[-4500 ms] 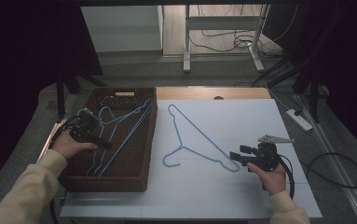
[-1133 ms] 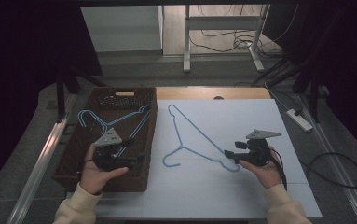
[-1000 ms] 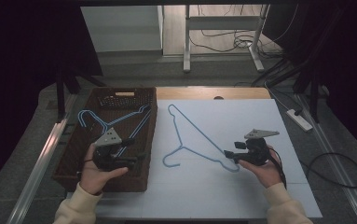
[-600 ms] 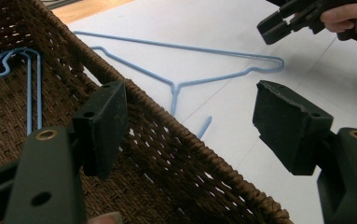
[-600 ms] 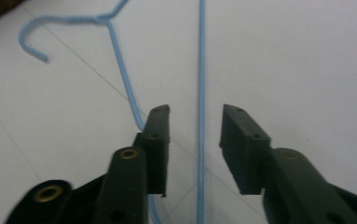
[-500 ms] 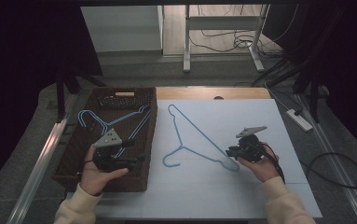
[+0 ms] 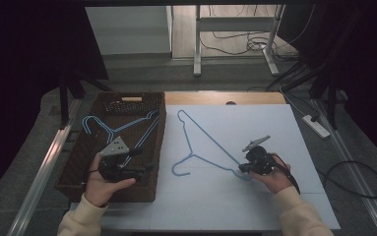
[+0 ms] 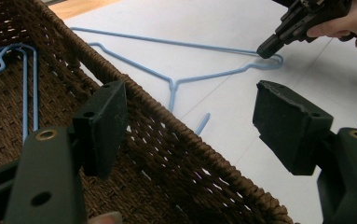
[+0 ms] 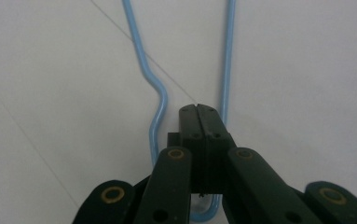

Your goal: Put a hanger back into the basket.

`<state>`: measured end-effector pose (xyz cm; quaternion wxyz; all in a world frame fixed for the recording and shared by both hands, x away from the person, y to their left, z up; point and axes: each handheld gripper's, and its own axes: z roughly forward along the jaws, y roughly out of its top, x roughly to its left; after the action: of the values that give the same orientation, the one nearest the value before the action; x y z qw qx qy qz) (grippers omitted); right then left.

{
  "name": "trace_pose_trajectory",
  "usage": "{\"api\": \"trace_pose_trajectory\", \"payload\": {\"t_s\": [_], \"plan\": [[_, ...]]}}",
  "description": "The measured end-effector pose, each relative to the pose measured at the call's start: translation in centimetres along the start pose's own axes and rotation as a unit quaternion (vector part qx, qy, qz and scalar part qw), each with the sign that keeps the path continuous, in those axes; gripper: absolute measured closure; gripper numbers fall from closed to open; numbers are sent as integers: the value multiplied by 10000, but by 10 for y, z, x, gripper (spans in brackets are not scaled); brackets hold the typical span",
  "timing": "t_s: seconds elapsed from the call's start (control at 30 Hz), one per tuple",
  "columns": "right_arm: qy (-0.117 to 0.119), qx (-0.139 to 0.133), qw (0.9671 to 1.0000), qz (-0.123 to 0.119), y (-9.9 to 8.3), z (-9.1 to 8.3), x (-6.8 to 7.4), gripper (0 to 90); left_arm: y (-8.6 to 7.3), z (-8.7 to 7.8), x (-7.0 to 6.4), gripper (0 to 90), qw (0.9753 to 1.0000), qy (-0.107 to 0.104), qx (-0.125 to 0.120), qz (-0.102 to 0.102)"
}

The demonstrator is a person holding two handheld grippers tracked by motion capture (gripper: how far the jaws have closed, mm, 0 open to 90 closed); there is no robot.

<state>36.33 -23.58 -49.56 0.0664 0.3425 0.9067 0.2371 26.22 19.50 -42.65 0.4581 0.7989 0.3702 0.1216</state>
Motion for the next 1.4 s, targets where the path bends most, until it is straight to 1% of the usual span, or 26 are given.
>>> {"api": "trace_pose_trajectory", "payload": {"t_s": [0.1, 0.2, 0.37, 0.5, 0.57, 0.7, 0.87, 1.07, 1.17, 1.2, 1.23, 1.27, 1.37, 1.4], "plan": [[29, 38, 10000, -3, -2, 0, 0, 900, 0, 0, 0, 270, 10000, -8, 14, 3], [44, 143, 9999, -10, -7, 2, 2, 900, 0, 1, 0, 270, 10000, -11, 23, 6], [87, 137, 9999, 51, -10, 1, 2, 900, 0, 1, -1, 270, 10000, -32, 24, -4], [181, 140, 9997, 83, -13, 0, 4, 900, 0, 2, -1, 270, 10000, -38, 30, -15], [267, 156, 9995, 93, -14, -1, 6, 900, 0, 2, 0, 270, 10000, -40, 32, -16], [323, 183, 9993, 100, -17, -2, 10, 900, 0, 2, -1, 270, 10000, -52, 33, -18], [453, 212, 9987, 32, -22, -4, 22, 900, 0, 1, 0, 270, 10000, -58, 28, -20], [672, 195, 9975, 20, -27, -4, 36, 900, 0, 1, -1, 271, 10000, -70, 35, -9], [738, 197, 9971, -30, -28, -4, 42, 900, 0, 1, -1, 270, 10000, -72, 35, -11], [738, 197, 9971, -30, -28, -4, 42, 900, 0, 1, -1, 270, 10000, -74, 35, -14], [848, 235, 9960, -126, -28, -3, 51, 900, 0, 1, -1, 271, 10000, -70, 35, -17], [848, 235, 9960, -126, -28, -3, 51, 900, 0, 1, -1, 271, 10000, -70, 35, -17], [966, 256, 9948, -209, -26, 0, 60, 900, 0, 1, 0, 271, 10000, -71, 35, -16], [966, 256, 9948, -209, -26, 0, 60, 900, 0, 1, 0, 271, 10000, -71, 33, -16]]}}
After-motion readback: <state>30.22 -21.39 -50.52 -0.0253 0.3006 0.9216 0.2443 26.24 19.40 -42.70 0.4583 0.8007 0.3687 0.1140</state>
